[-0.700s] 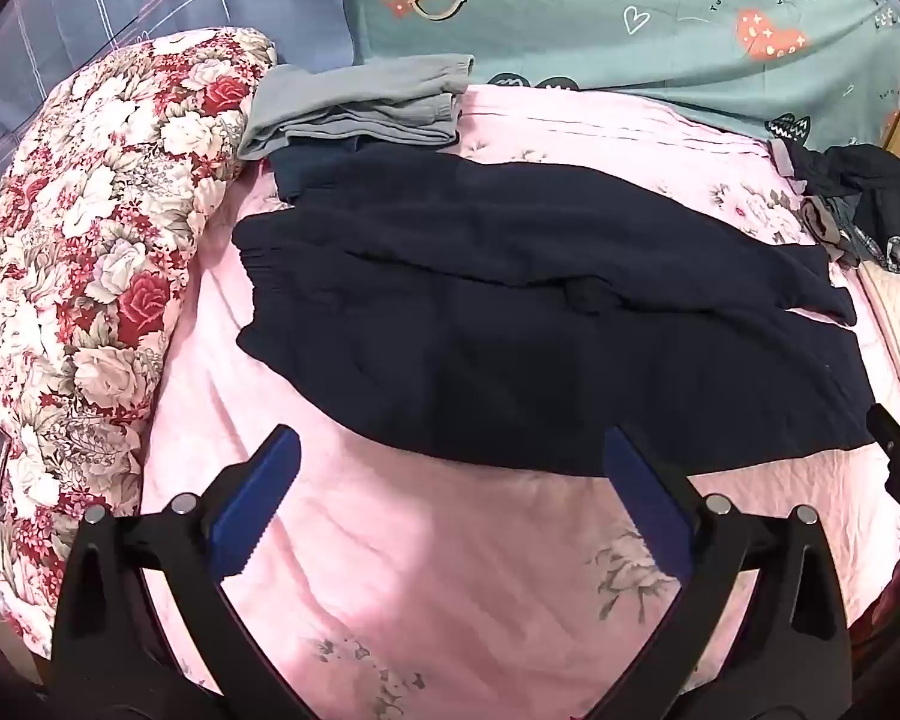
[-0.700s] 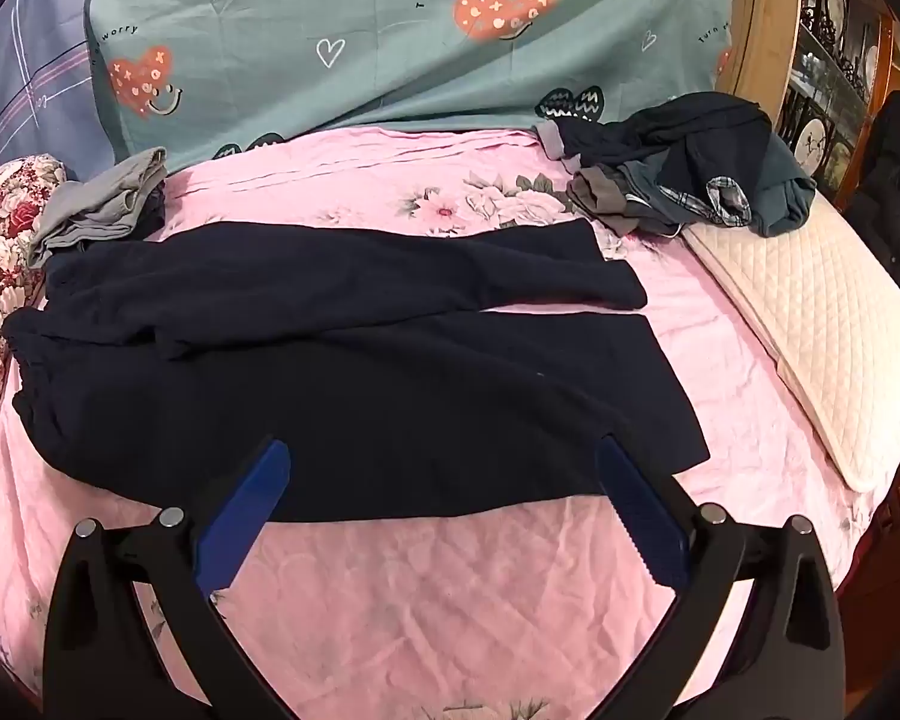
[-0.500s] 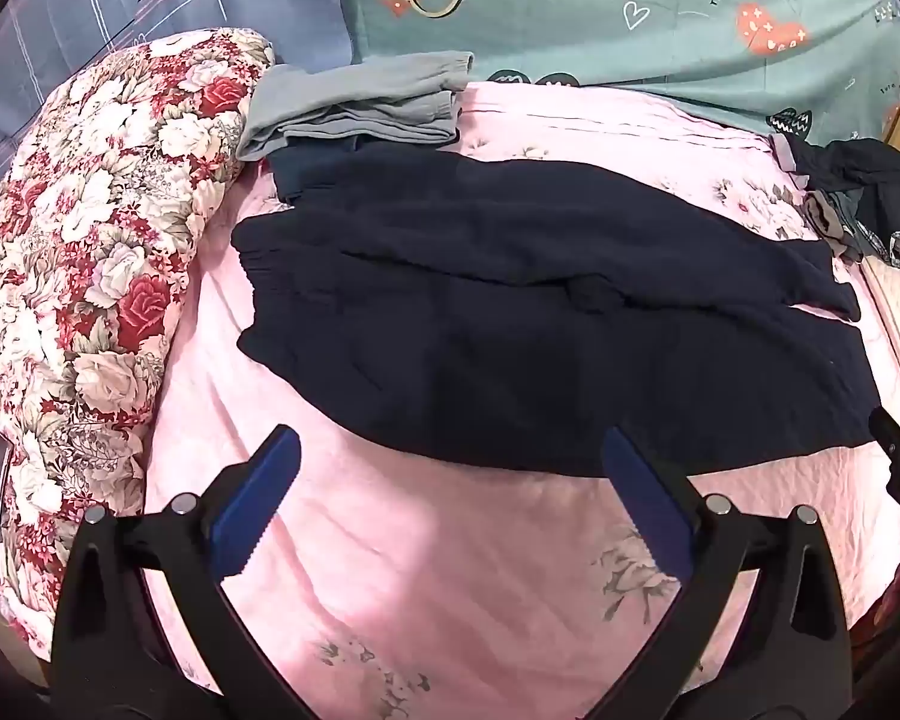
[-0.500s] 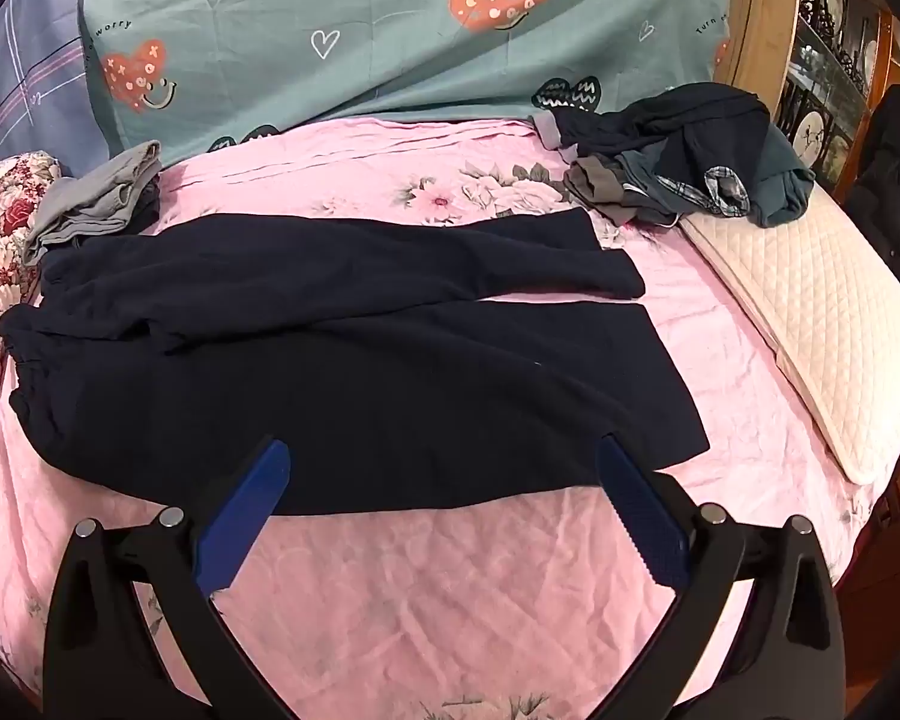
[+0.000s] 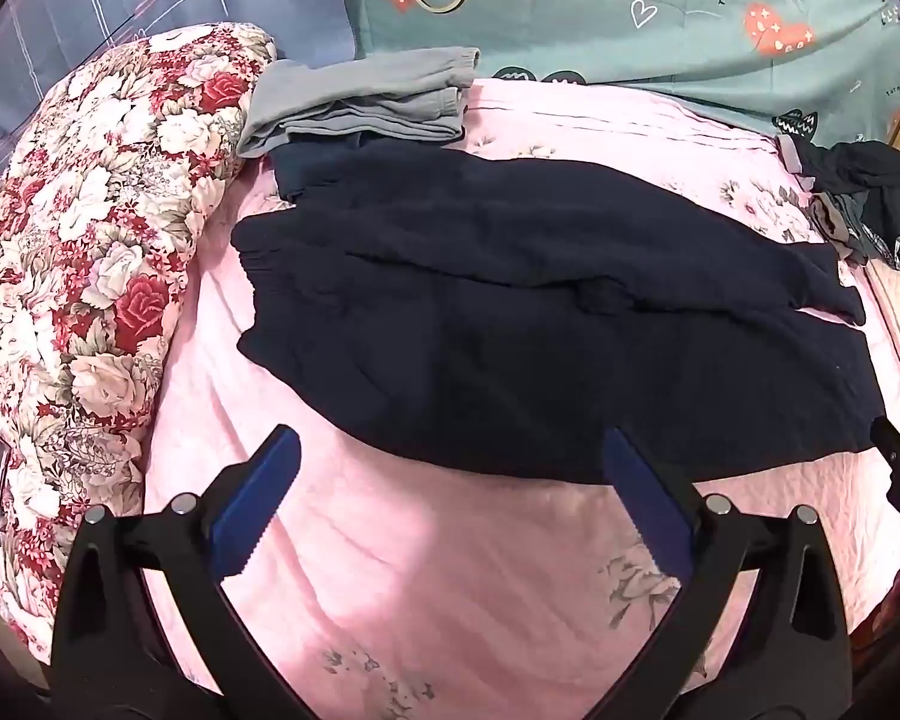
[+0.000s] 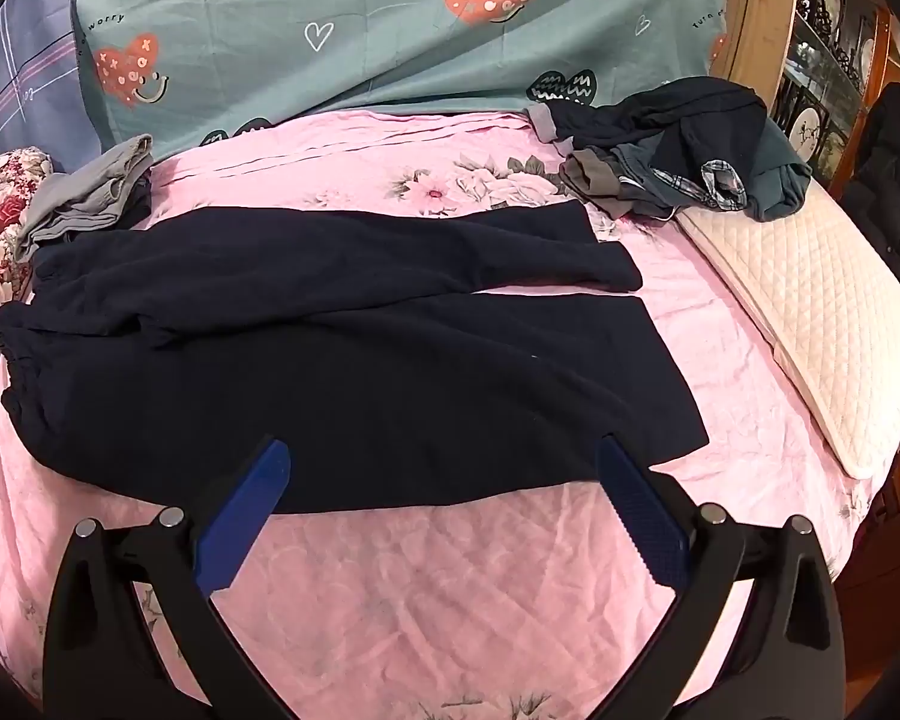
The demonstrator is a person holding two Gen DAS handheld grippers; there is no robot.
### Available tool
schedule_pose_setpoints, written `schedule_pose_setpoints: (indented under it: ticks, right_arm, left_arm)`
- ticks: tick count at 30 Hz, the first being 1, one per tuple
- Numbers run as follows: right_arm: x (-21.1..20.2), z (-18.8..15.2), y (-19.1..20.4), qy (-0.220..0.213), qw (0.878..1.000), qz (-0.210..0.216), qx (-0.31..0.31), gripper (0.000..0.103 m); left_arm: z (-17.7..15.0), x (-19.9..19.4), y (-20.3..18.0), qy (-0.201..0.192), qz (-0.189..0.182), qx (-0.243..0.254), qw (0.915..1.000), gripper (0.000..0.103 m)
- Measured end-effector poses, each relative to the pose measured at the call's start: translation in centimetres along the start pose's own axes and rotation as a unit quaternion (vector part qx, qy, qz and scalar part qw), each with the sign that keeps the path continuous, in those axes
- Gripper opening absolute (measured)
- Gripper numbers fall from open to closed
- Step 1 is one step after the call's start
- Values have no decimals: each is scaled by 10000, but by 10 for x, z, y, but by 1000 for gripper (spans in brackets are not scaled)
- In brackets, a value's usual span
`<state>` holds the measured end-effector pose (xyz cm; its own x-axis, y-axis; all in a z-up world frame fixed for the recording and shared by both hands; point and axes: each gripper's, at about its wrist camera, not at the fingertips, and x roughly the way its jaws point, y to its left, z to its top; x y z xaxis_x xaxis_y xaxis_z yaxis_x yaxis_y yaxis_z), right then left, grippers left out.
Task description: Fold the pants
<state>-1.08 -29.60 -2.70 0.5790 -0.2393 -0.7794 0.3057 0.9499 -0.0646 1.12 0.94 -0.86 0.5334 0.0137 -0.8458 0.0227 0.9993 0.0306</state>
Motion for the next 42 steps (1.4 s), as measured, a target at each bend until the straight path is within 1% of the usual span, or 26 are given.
schedule_pose_setpoints:
  ticks: [16, 42]
  right_arm:
    - [5, 2, 11, 73, 9999, 29, -76, 102]
    - [9, 1, 9, 93, 9999, -5, -40, 102]
  left_arm:
    - [5, 3, 5, -56, 22, -44, 10000, 101]
    - [9, 10, 1, -22, -23, 51, 10000, 101]
